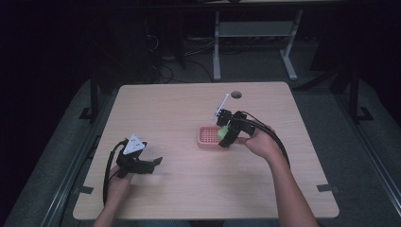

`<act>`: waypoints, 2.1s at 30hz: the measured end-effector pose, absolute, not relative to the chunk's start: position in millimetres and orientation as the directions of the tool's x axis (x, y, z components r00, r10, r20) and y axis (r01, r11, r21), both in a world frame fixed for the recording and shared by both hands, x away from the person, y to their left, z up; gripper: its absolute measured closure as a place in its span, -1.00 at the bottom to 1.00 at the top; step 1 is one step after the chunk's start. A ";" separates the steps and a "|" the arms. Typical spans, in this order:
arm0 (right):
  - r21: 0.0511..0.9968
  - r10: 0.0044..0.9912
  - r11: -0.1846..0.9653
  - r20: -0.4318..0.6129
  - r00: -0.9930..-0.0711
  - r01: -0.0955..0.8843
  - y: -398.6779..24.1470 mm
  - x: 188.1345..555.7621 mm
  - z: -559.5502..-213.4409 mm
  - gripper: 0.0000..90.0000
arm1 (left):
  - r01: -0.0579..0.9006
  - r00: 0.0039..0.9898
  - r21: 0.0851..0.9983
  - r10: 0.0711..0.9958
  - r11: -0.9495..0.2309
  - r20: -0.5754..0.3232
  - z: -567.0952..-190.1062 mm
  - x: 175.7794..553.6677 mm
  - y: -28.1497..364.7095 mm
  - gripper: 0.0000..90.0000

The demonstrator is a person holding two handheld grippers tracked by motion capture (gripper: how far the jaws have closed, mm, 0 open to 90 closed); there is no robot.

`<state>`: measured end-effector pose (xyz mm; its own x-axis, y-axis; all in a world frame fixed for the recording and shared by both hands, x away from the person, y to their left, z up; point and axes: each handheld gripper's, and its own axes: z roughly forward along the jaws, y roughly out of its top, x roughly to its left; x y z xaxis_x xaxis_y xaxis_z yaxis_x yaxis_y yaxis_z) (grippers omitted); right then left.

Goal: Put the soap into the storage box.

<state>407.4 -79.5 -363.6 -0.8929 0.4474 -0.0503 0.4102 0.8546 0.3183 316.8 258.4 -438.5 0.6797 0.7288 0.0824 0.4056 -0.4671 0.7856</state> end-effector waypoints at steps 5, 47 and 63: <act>0.325 0.444 0.853 -0.042 -0.895 0.408 -76.7 411.9 -363.0 -0.43 | 0.408 0.680 0.785 0.729 -0.467 0.081 -438.5 316.9 258.3 -0.68; 0.310 0.500 0.821 0.014 -0.866 0.479 -48.5 461.4 -393.5 -0.43 | 0.414 0.673 0.790 0.737 -0.452 0.069 -438.1 318.3 262.0 -0.68; 0.298 0.511 0.817 0.022 -0.860 0.493 -43.0 467.3 -403.3 -0.44 | 0.417 0.670 0.790 0.739 -0.449 0.066 -438.2 318.4 262.6 -0.68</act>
